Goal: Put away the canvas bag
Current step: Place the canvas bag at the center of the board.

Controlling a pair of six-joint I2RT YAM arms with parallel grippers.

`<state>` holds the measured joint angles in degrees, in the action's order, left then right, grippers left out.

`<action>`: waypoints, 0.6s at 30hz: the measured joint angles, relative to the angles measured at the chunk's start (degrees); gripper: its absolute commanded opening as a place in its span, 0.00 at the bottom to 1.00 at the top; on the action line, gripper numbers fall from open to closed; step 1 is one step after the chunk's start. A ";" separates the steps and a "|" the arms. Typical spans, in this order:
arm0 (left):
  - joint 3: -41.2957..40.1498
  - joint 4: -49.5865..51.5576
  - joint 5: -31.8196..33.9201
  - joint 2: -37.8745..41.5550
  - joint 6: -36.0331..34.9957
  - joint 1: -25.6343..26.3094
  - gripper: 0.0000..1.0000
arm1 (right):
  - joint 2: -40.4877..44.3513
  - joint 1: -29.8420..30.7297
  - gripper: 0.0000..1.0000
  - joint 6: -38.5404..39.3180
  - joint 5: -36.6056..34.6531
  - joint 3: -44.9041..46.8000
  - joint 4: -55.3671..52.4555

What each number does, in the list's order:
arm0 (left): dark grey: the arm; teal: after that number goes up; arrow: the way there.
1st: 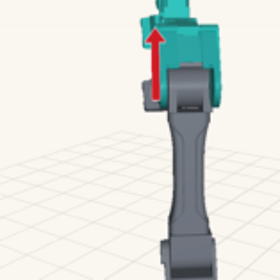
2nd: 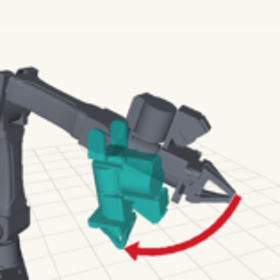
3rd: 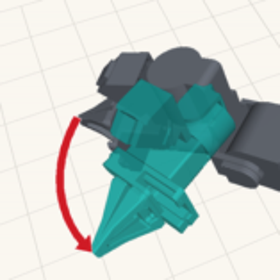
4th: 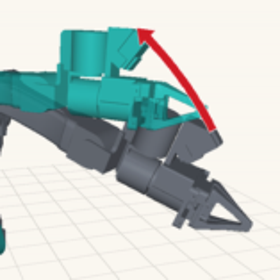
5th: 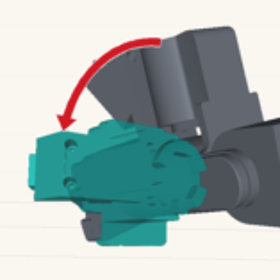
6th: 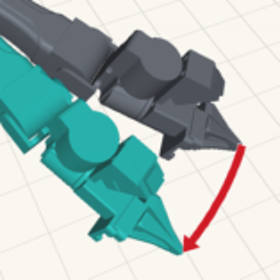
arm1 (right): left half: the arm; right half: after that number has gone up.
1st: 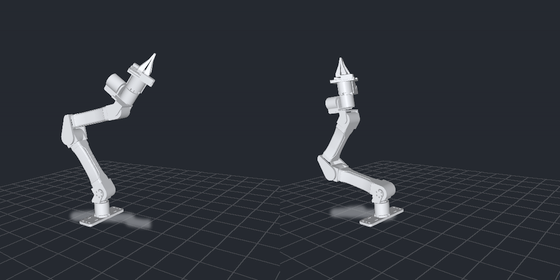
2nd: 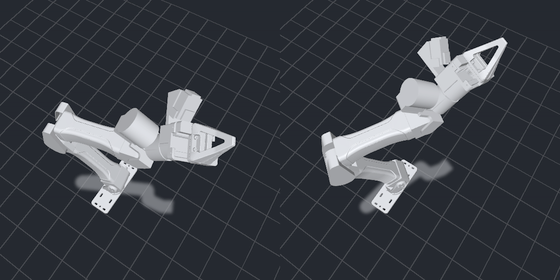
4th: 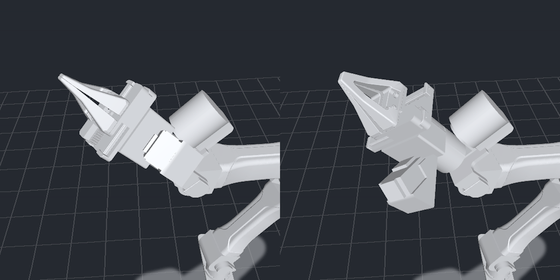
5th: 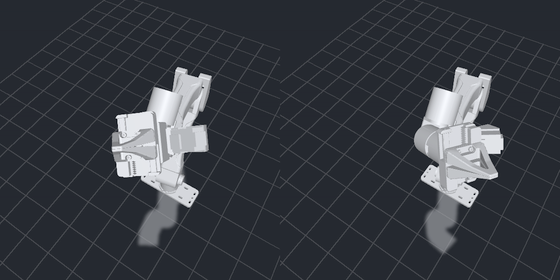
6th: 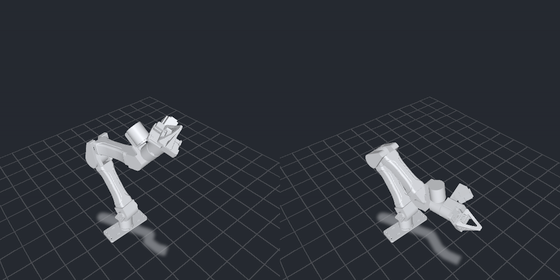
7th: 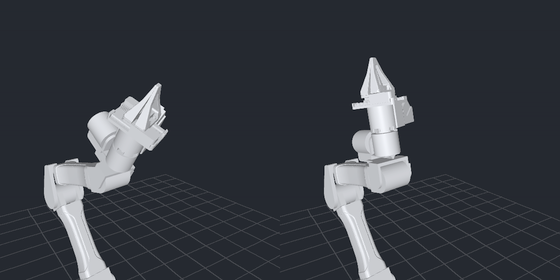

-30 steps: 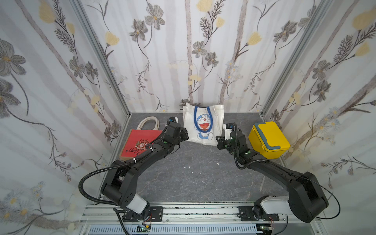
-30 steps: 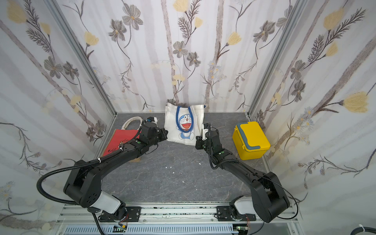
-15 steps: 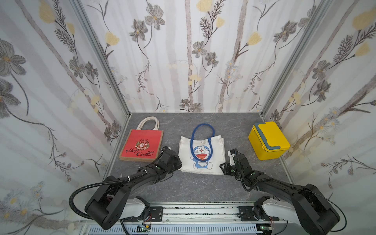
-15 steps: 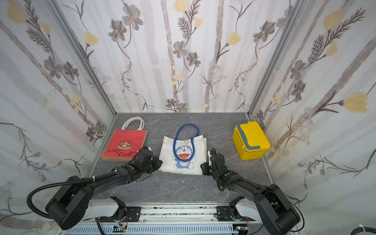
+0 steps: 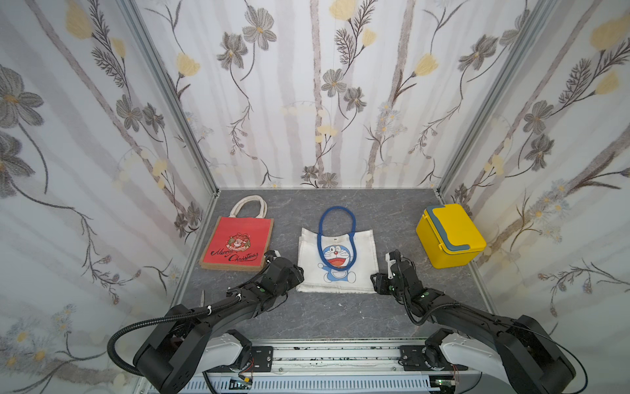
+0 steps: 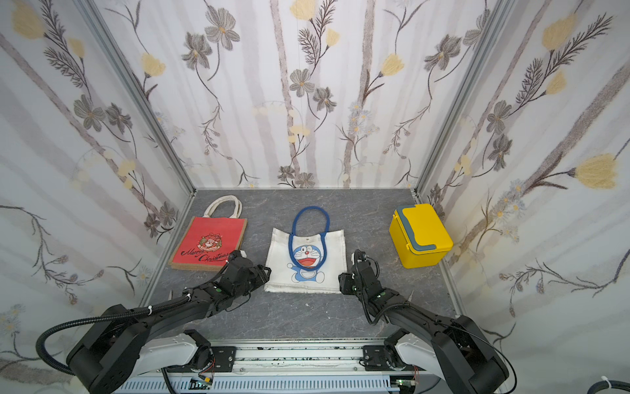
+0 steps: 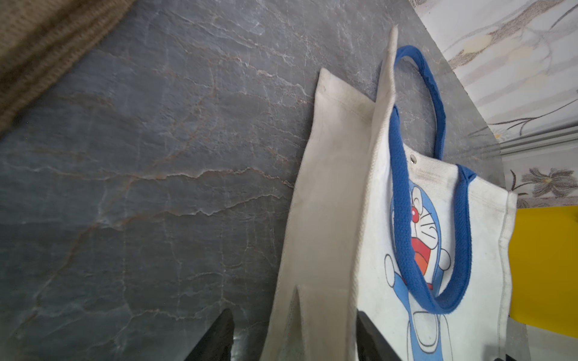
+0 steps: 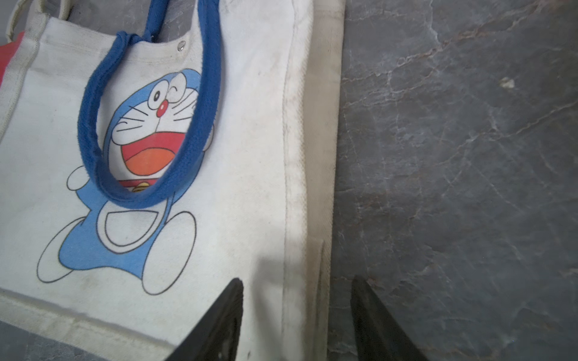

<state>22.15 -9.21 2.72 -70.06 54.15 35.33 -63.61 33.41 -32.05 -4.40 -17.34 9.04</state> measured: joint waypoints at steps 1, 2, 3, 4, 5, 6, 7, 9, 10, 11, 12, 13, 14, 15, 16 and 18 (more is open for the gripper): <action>0.04 0.07 0.26 -0.17 0.00 0.39 0.49 | 0.35 1.01 0.59 0.90 -1.11 0.00 0.33; 0.50 0.63 0.70 -0.22 -0.07 0.66 0.48 | 0.70 2.19 0.60 2.08 -2.43 0.00 0.81; 1.18 1.18 1.14 -0.17 -0.22 0.79 0.48 | 1.05 3.37 0.61 3.21 -3.61 -0.02 1.25; 2.23 1.75 1.77 0.04 -0.35 0.83 0.48 | 1.44 4.68 0.64 4.57 -5.22 -0.17 1.60; 3.52 2.56 2.62 0.46 -0.96 0.83 0.48 | 1.90 5.90 0.71 5.81 -6.97 -0.37 1.97; 4.98 3.61 3.45 0.81 -1.84 0.83 0.48 | 2.43 6.54 0.96 6.97 -8.46 -0.66 2.25; 6.86 4.59 4.48 1.03 -2.05 0.83 0.48 | 3.04 6.86 1.00 7.89 -10.19 -1.05 2.64; 10.40 6.01 6.29 1.05 -3.91 0.83 0.50 | 4.20 7.06 1.00 9.53 -12.68 -1.77 3.65; 12.26 6.78 7.17 0.81 -4.70 0.83 0.50 | 4.72 7.10 1.00 11.21 -13.51 -2.34 3.87; 13.81 7.28 7.74 0.37 -4.74 0.83 0.49 | 5.05 7.15 1.00 11.61 -13.90 -3.02 4.20; 14.93 7.50 7.93 -0.11 -5.07 0.83 0.44 | 5.22 7.13 1.00 12.57 -14.03 -3.61 4.70; 15.87 7.50 7.96 -0.61 -5.42 0.83 0.36 | 5.31 7.04 1.00 14.03 -13.86 -4.31 5.44; 16.55 7.28 7.76 -1.09 -5.62 0.85 0.29 | 5.18 6.95 1.00 15.74 -13.60 -4.83 6.43; 16.81 6.80 7.28 -1.40 -5.64 0.87 0.26 | 4.83 6.91 0.99 17.03 -13.31 -5.20 7.21; 16.85 5.44 6.38 -2.05 -5.44 0.90 0.24 | 3.89 6.69 0.95 18.27 -12.94 -5.64 8.44; 16.87 2.14 4.28 -4.22 -3.78 1.22 0.19 | 1.25 6.32 0.84 20.06 -12.17 -6.27 10.58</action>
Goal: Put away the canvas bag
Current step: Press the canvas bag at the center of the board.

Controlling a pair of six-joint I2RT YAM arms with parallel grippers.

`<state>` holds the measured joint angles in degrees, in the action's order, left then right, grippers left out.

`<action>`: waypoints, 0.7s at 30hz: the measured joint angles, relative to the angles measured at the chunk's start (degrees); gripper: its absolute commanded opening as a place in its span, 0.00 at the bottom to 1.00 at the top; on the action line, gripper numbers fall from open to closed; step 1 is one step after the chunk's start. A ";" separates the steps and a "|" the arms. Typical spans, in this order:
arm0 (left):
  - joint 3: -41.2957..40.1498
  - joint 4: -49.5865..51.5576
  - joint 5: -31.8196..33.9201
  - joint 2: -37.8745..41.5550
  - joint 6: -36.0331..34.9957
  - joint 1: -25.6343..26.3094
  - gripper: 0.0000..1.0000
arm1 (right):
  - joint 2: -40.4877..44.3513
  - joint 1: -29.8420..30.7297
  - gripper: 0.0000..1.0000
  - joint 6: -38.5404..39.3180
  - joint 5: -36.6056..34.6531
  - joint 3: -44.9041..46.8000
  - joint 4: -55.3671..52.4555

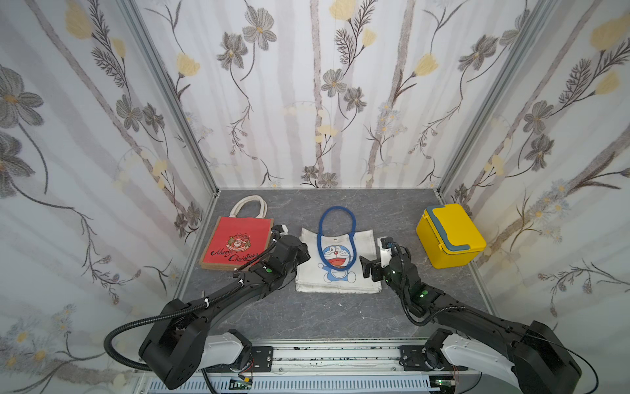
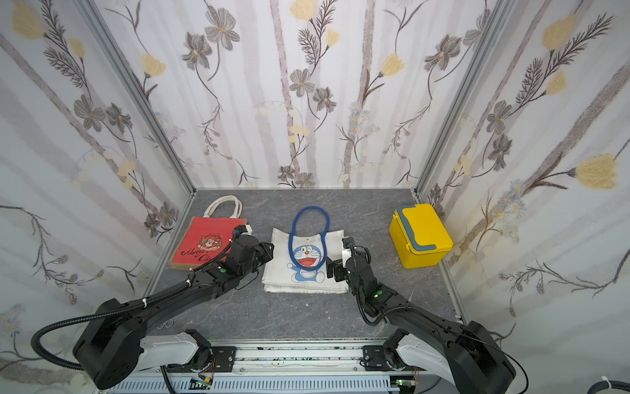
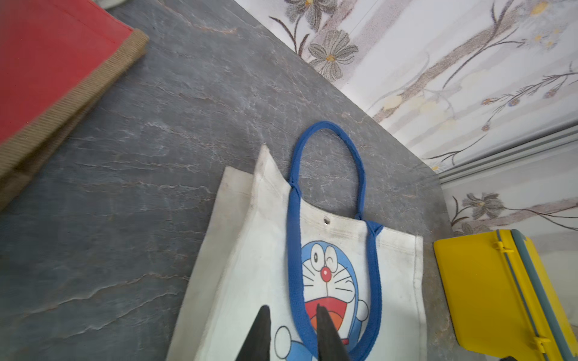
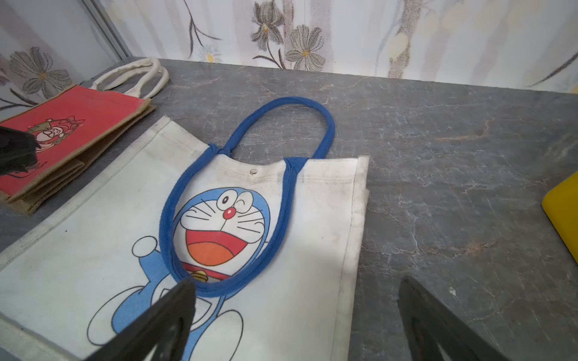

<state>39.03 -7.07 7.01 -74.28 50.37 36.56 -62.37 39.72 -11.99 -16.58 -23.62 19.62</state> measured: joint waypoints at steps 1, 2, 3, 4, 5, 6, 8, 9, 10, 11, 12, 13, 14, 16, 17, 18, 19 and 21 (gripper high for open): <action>0.31 -1.07 -0.79 -1.38 0.94 0.48 0.17 | -2.08 -0.22 0.83 0.57 0.22 -0.70 0.83; 0.76 -2.34 -1.92 -2.84 1.75 1.01 0.15 | -4.50 -0.50 0.80 0.81 0.48 -1.77 1.49; 1.16 -3.50 -2.80 -4.09 2.47 1.42 0.14 | -6.86 -0.79 0.78 1.38 1.05 -3.06 1.99; 1.66 -5.27 -2.97 -5.90 3.37 1.88 0.13 | -9.68 -1.07 0.76 2.14 1.97 -5.01 2.21; 2.10 -6.71 -3.54 -7.82 4.09 2.25 0.12 | -12.52 -1.29 0.72 2.75 2.91 -7.21 1.99; 2.47 -7.74 -4.42 -9.73 4.74 2.38 0.11 | -14.75 -1.44 0.68 3.21 3.19 -9.03 2.03; 2.69 -9.16 -4.81 -13.79 5.95 2.40 0.06 | -19.47 -2.12 0.58 3.56 4.37 -12.04 2.80; 2.64 -9.46 -4.81 -15.39 6.54 2.54 0.05 | -20.90 -2.38 0.55 3.52 4.26 -12.37 3.21; 2.27 -10.12 -4.63 -16.94 7.08 2.62 0.03 | -22.36 -2.67 0.52 3.50 4.17 -12.41 3.63; 1.51 -10.73 -4.61 -18.08 7.78 2.82 0.01 | -23.71 -2.78 0.49 3.48 3.63 -12.20 3.69; 0.48 -11.72 -4.59 -18.91 8.46 3.02 0.01 | -24.59 -2.89 0.46 3.45 2.91 -11.56 4.22; -0.83 -12.94 -4.33 -19.91 9.49 3.23 0.00 | -25.33 -2.95 0.45 3.10 2.21 -10.62 4.74; -2.23 -14.36 -4.17 -21.00 10.64 3.43 0.00 | -26.14 -3.10 0.44 2.54 1.57 -9.60 5.55; -4.20 -17.40 -4.09 -22.88 12.74 3.87 0.00 | -27.78 -3.41 0.44 1.97 1.22 -7.87 6.82; -4.81 -19.39 -3.96 -23.28 13.62 4.20 0.00 | -29.00 -3.54 0.44 1.53 1.16 -7.15 7.96; -5.73 -21.27 -3.58 -23.39 14.64 4.44 0.00 | -30.56 -3.65 0.44 1.31 1.20 -6.27 9.40; -6.88 -23.06 -3.39 -23.23 15.69 4.70 0.00 | -31.61 -3.69 0.43 0.70 1.27 -5.44 10.14; -9.68 -25.86 -2.97 -22.01 17.92 5.27 0.00 | -32.44 -3.67 0.43 -0.52 1.27 -3.19 13.77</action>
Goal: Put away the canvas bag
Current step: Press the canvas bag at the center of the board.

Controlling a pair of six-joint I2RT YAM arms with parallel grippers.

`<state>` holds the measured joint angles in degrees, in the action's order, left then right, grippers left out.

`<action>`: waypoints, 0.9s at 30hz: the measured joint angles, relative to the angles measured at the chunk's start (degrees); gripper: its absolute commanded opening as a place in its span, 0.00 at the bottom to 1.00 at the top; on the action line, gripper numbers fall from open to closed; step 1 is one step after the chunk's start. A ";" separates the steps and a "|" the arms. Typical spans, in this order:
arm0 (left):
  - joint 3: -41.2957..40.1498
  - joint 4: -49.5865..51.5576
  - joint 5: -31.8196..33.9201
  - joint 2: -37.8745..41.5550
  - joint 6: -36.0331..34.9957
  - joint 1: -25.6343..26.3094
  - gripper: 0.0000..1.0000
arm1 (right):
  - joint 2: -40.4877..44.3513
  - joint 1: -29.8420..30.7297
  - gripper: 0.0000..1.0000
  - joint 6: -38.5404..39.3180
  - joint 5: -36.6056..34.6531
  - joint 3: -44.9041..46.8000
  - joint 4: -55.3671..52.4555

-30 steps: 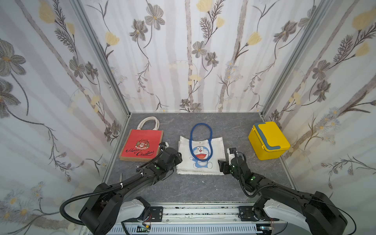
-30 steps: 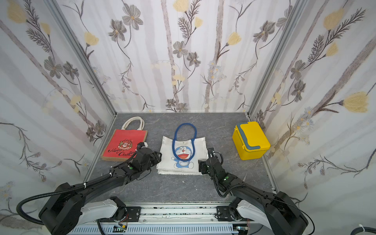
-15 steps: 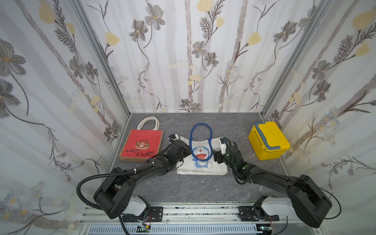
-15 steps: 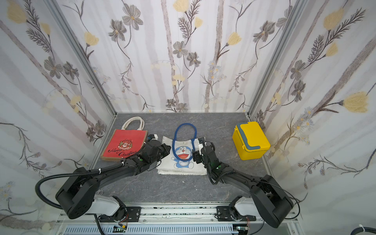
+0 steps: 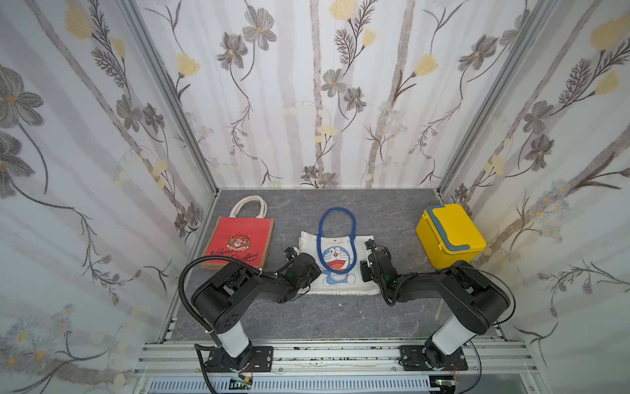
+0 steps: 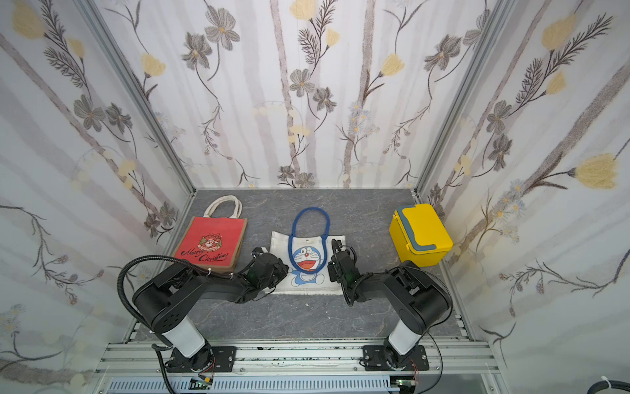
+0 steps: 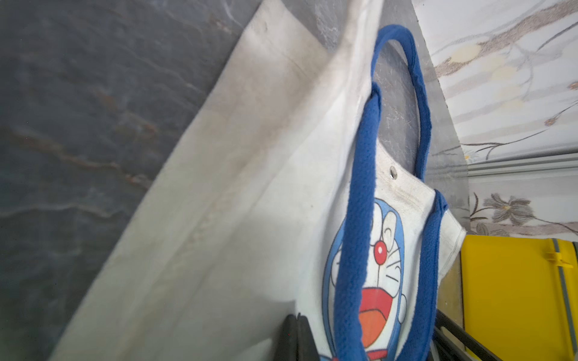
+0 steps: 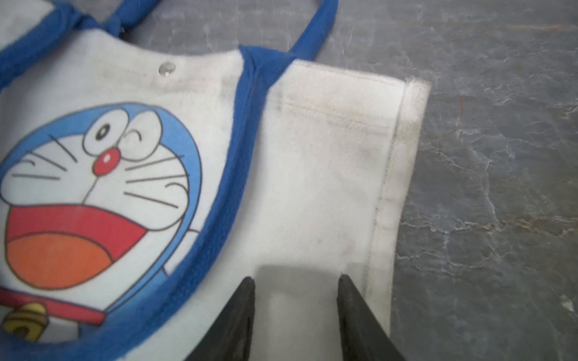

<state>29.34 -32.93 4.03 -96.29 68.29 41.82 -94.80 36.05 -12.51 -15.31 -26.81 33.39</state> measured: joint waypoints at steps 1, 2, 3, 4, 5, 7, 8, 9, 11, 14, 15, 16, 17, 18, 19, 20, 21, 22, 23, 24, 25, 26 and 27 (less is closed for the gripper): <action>-0.68 -0.46 0.35 0.42 0.70 0.15 0.00 | -0.02 0.07 0.43 -0.57 0.07 1.20 1.84; -1.11 -0.63 0.52 0.74 1.29 0.35 0.00 | 0.09 0.09 0.42 -1.38 0.24 3.02 4.33; -1.36 -0.70 0.90 0.94 1.73 0.46 0.00 | 0.57 0.09 0.42 -2.25 0.26 4.90 6.49; -1.73 -0.92 1.46 1.14 2.10 0.46 0.00 | 1.05 0.09 0.43 -2.89 0.37 6.40 8.02; -2.36 -1.44 2.01 1.44 2.40 0.50 0.00 | 1.75 0.11 0.44 -3.72 0.66 8.04 9.70; -3.65 -2.05 3.30 2.23 2.91 0.92 0.00 | 2.82 0.17 0.49 -4.98 1.44 9.33 10.51; -4.13 -2.05 3.74 2.67 3.10 1.14 0.00 | 3.74 0.22 0.50 -5.49 1.88 9.55 10.16; -4.59 -2.05 4.02 3.13 3.26 1.22 0.00 | 4.98 0.26 0.51 -5.95 2.16 9.88 9.40; -5.40 -1.51 4.90 4.42 3.45 1.22 0.00 | 7.28 0.33 0.57 -6.51 2.40 10.43 7.65; -5.51 -0.13 5.18 5.49 3.43 1.62 0.00 | 11.76 0.70 0.63 -6.67 2.47 11.13 4.48; -5.27 0.63 5.20 5.81 3.41 1.84 0.00 | 13.49 0.74 0.63 -6.67 2.60 11.50 3.67; -5.07 1.36 5.18 6.29 3.37 2.01 0.00 | 14.86 1.01 0.62 -6.58 2.62 12.04 3.41; -4.72 2.69 5.14 7.28 3.17 2.16 0.00 | 16.59 1.49 0.61 -6.34 2.36 12.87 3.23; -4.11 4.26 5.18 8.35 2.78 2.27 0.00 | 18.05 2.16 0.60 -5.99 2.38 13.70 3.17; -3.34 5.64 5.40 9.16 2.36 2.29 0.00 | 19.06 2.84 0.60 -5.62 2.82 14.45 3.19; -1.90 7.28 6.08 10.05 1.86 2.29 0.00 | 19.69 3.69 0.59 -5.38 2.78 15.15 3.19; -0.33 8.11 6.80 10.58 1.25 2.32 0.00 | 19.89 4.57 0.58 -5.40 2.78 15.76 3.23; 0.72 8.15 7.06 10.64 0.81 2.19 0.00 | 19.78 5.38 0.58 -5.42 2.73 16.28 3.23; 1.86 7.82 6.78 10.36 0.35 1.70 0.00 | 19.41 6.38 0.57 -5.64 2.40 16.85 3.39; 2.93 7.61 5.77 9.49 -0.20 0.94 0.00 | 18.88 7.41 0.56 -6.10 1.79 17.42 3.69; 3.76 7.61 5.22 8.57 -0.55 0.37 0.00 | 18.45 8.20 0.55 -6.49 1.40 17.84 3.96; 5.01 7.85 4.83 7.23 -0.96 -0.11 0.00 | 17.88 9.11 0.55 -6.97 0.61 18.27 4.55; 6.23 7.98 4.70 6.03 -1.31 -0.26 0.00 | 17.40 9.79 0.55 -7.41 -0.31 18.47 5.14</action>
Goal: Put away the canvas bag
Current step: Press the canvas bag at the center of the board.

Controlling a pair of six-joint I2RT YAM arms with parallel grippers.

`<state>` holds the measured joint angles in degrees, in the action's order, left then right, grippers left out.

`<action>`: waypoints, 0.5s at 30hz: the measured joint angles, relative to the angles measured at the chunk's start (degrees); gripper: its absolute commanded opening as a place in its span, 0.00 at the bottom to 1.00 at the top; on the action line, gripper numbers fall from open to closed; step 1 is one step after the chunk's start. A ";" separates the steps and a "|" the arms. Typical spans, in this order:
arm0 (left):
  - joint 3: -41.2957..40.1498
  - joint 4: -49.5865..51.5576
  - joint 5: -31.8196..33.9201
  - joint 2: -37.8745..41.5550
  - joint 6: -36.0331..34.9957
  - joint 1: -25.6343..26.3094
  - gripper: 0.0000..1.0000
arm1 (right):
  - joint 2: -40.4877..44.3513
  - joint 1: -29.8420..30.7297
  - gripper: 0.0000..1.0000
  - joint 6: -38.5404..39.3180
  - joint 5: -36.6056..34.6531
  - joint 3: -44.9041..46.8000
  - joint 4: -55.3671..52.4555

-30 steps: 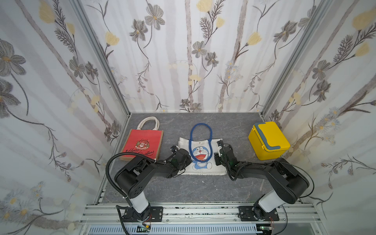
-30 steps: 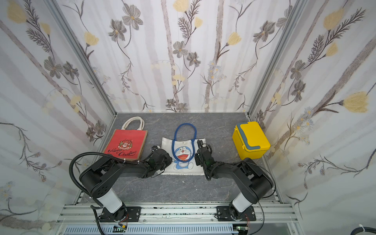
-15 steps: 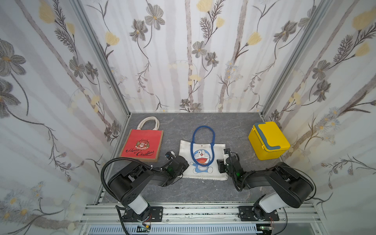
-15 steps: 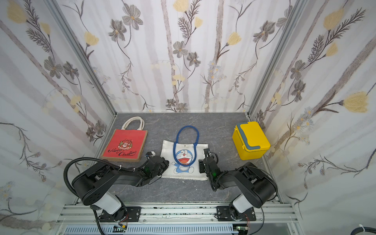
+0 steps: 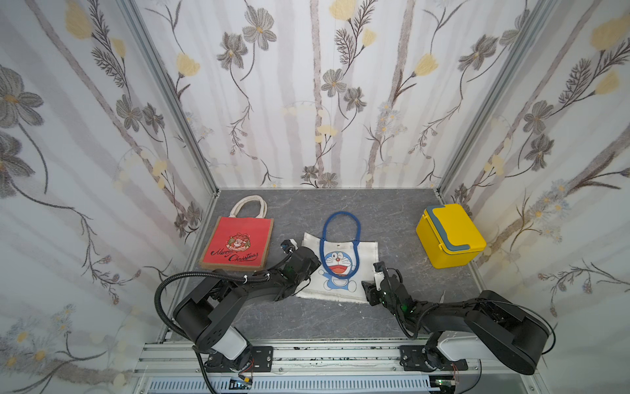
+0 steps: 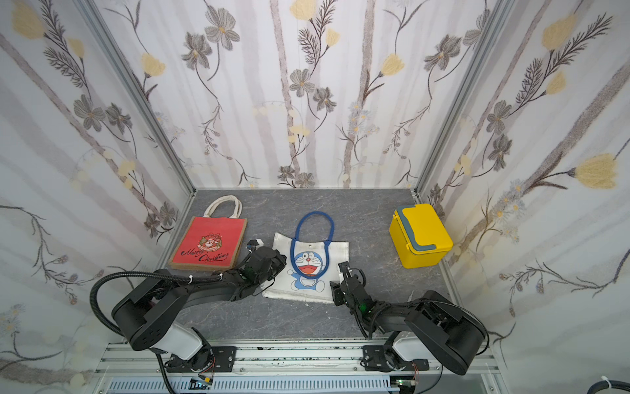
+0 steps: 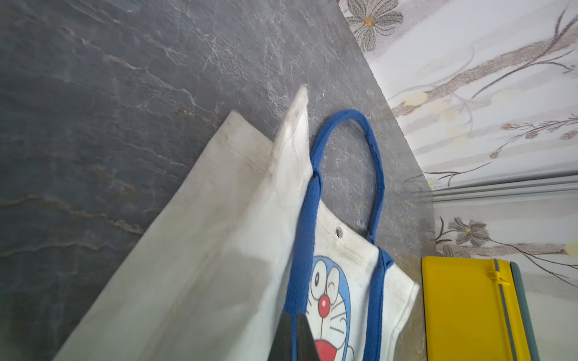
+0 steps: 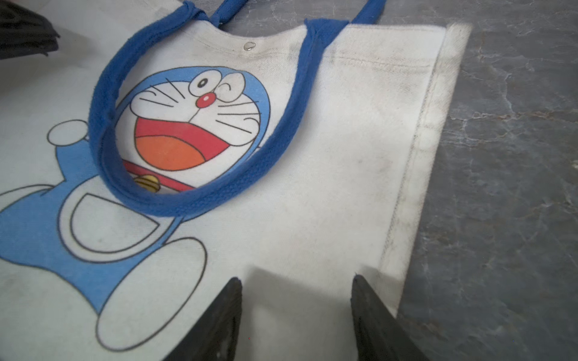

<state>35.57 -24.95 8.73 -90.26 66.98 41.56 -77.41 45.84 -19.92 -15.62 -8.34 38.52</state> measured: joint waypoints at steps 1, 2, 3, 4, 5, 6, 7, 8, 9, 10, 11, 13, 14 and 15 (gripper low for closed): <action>1.20 -0.02 -0.96 -1.25 -0.42 -0.07 0.00 | -0.52 0.76 0.55 -0.46 -1.07 0.00 0.46; 2.21 -0.46 -2.23 -2.69 -0.68 -0.26 0.00 | -1.36 1.70 0.54 -0.85 -2.40 -0.07 0.98; 2.73 -1.01 -3.45 -4.17 -0.81 -0.39 0.00 | -2.32 2.56 0.54 -1.29 -3.50 -0.35 1.36; 2.80 -1.03 -3.76 -5.14 -0.83 -0.52 0.00 | -2.99 3.06 0.54 -1.68 -4.22 -0.50 1.84; 2.80 -0.87 -3.87 -6.16 -0.79 -0.72 0.00 | -3.96 3.67 0.53 -2.12 -5.27 -0.57 2.71; 2.75 -0.74 -4.04 -6.99 -0.72 -0.81 0.00 | -4.83 4.13 0.52 -2.54 -6.34 -0.48 3.69; 2.51 -1.03 -4.24 -7.45 -0.55 -1.01 0.00 | -5.51 4.39 0.52 -2.91 -7.08 -0.20 4.55; 1.84 -1.84 -4.26 -7.74 -0.26 -1.11 0.00 | -6.27 4.63 0.51 -3.41 -7.74 0.11 5.92; 0.96 -2.45 -4.22 -7.93 0.20 -1.29 0.00 | -6.95 4.79 0.51 -3.87 -8.33 0.31 6.97; 0.02 -3.02 -4.24 -8.07 0.59 -1.49 0.00 | -7.67 4.85 0.51 -4.13 -8.57 0.37 7.85; -1.03 -3.61 -4.22 -8.15 0.98 -1.62 0.00 | -8.35 5.01 0.50 -4.39 -8.79 0.33 8.66; -2.32 -5.11 -3.74 -8.13 1.22 -1.81 0.00 | -9.46 5.62 0.49 -4.74 -9.44 -0.07 10.03; -2.86 -5.86 -3.26 -8.13 1.27 -1.86 0.00 | -10.01 6.10 0.49 -5.03 -10.01 -0.31 10.49; -3.34 -6.45 -2.78 -8.09 1.27 -1.88 0.00 | -10.16 6.64 0.48 -5.18 -10.29 -0.48 10.49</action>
<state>32.23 -31.40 5.96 -98.35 68.25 39.68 -87.57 52.49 -25.10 -25.91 -8.82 49.01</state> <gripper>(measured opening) 0.050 0.488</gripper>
